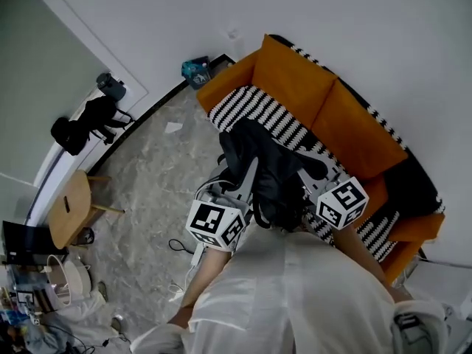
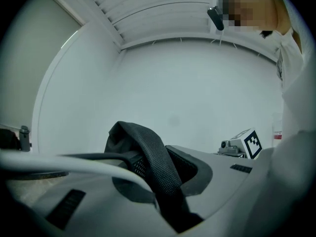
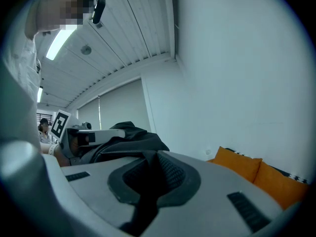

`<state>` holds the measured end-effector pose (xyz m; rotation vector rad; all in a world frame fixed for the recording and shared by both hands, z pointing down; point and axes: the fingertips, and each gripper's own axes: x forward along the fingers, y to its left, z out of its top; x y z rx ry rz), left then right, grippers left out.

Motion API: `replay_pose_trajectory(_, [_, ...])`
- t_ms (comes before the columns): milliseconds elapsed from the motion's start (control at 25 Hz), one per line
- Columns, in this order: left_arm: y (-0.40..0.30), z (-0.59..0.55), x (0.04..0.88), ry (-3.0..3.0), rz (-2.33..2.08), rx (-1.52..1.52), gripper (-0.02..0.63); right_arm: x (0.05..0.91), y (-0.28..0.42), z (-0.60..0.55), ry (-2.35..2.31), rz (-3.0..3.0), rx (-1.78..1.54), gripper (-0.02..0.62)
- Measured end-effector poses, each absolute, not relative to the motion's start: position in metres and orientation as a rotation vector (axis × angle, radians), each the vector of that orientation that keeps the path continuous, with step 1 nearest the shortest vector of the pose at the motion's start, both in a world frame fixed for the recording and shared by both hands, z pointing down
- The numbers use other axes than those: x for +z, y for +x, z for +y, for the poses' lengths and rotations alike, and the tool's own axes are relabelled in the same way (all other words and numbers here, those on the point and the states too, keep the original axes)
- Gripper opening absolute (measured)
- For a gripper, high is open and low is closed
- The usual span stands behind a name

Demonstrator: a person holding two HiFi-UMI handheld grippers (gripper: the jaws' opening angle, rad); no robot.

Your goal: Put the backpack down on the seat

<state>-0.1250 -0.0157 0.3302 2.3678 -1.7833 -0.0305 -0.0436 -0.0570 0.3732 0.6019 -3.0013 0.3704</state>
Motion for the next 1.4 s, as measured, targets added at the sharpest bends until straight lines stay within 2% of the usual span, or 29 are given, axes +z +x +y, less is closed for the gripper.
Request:
replay_pose_trajectory(800, [-0.192, -0.197, 0.345, 2.596, -1.427, 0.042, 0.083, 0.395, -0.105, -0.214, 1.043, -2.869, 0.435, 0.026])
replay_pose_trajectory(1400, [-0.173, -0.288, 0.369, 2.621, -1.286, 0.071, 0.081, 0.422, -0.088, -0.295, 1.157, -2.768, 0.429, 0.026])
